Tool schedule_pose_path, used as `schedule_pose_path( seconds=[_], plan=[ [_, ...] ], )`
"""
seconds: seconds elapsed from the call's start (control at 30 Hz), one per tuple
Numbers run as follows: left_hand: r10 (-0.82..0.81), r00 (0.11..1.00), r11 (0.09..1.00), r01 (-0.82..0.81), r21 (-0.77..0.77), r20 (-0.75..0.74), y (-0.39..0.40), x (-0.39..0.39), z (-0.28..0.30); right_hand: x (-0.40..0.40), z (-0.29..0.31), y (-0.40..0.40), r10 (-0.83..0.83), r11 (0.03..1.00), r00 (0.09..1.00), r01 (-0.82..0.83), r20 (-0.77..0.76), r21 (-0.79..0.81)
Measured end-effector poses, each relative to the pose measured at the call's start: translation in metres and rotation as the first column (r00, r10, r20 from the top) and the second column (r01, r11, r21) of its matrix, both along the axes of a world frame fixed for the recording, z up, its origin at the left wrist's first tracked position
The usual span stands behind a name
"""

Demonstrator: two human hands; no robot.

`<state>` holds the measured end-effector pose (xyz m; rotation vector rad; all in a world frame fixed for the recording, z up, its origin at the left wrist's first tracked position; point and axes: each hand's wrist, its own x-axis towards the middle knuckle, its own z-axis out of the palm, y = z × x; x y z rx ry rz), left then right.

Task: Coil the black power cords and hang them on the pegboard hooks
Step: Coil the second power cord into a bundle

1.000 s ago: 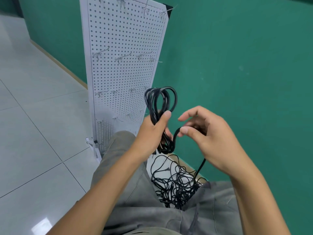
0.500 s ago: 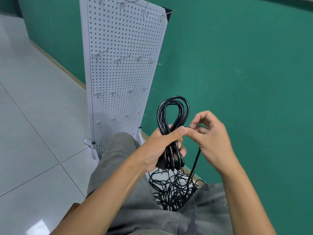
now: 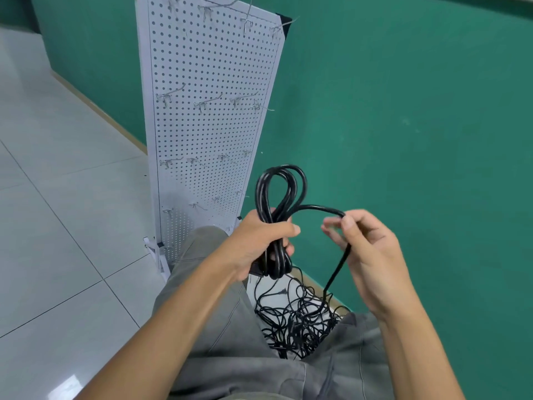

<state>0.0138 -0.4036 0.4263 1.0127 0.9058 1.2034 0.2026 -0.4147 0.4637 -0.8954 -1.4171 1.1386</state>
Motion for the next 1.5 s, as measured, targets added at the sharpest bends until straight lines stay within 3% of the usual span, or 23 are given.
schedule_pose_path(
  seconds=[0.07, 0.2, 0.47, 0.57, 0.67, 0.83, 0.9, 1.0, 1.07, 1.13, 1.27, 1.5],
  plan=[
    [0.003, 0.998, 1.0, -0.004, -0.004, -0.067, -0.001, 0.006, -0.003, -0.009, 0.012, -0.003, -0.024, 0.998, 0.999, 0.023, 0.033, 0.055],
    [-0.098, 0.992, 0.995, 0.1, 0.027, -0.074, -0.008, 0.027, -0.004, -0.026, 0.024, -0.001, -0.157, 0.98, 0.952, 0.117, 0.262, 0.159],
    [-0.085, 0.964, 0.966, 0.141, 0.217, -0.25, -0.007, 0.031, 0.0, -0.042, 0.02, 0.006, -0.205, 0.963, 0.948, 0.149, 0.245, 0.226],
    [-0.159, 0.959, 0.956, 0.209, 0.205, -0.235, -0.008, 0.026, 0.004, -0.047, 0.016, 0.008, -0.264, 0.941, 0.934, 0.196, 0.24, 0.275],
    [-0.203, 0.962, 0.943, 0.242, 0.228, -0.181, -0.012, 0.025, 0.005, -0.048, 0.018, 0.009, -0.207, 0.962, 0.963, 0.168, 0.173, 0.217],
    [-0.297, 0.953, 0.933, 0.302, 0.196, -0.055, -0.016, 0.028, -0.003, -0.045, 0.017, 0.016, -0.181, 0.976, 0.922, 0.128, 0.342, 0.174],
    [-0.363, 0.932, 0.927, 0.363, 0.094, -0.027, -0.018, 0.03, -0.005, -0.039, 0.019, 0.02, -0.107, 0.993, 0.947, 0.086, 0.303, 0.082],
    [-0.428, 0.901, 0.904, 0.428, 0.023, 0.069, -0.022, 0.036, -0.007, -0.03, 0.019, 0.025, 0.117, 0.984, 0.993, -0.112, 0.031, -0.138],
    [-0.45, 0.889, 0.893, 0.451, 0.017, 0.087, -0.024, 0.039, -0.007, -0.027, 0.017, 0.025, 0.223, 0.934, 0.957, -0.264, -0.185, -0.24],
    [-0.465, 0.882, 0.884, 0.467, -0.006, 0.072, -0.024, 0.038, -0.007, -0.027, 0.013, 0.024, 0.231, 0.904, 0.933, -0.311, -0.277, -0.295],
    [-0.477, 0.877, 0.876, 0.48, -0.049, 0.058, -0.019, 0.035, -0.013, -0.026, 0.009, 0.025, 0.145, 0.925, 0.957, -0.221, -0.251, -0.309],
    [-0.473, 0.871, 0.88, 0.473, 0.031, 0.131, -0.014, 0.033, -0.012, -0.024, 0.018, 0.034, 0.096, 0.96, 0.992, -0.115, -0.082, -0.257]
  ],
)
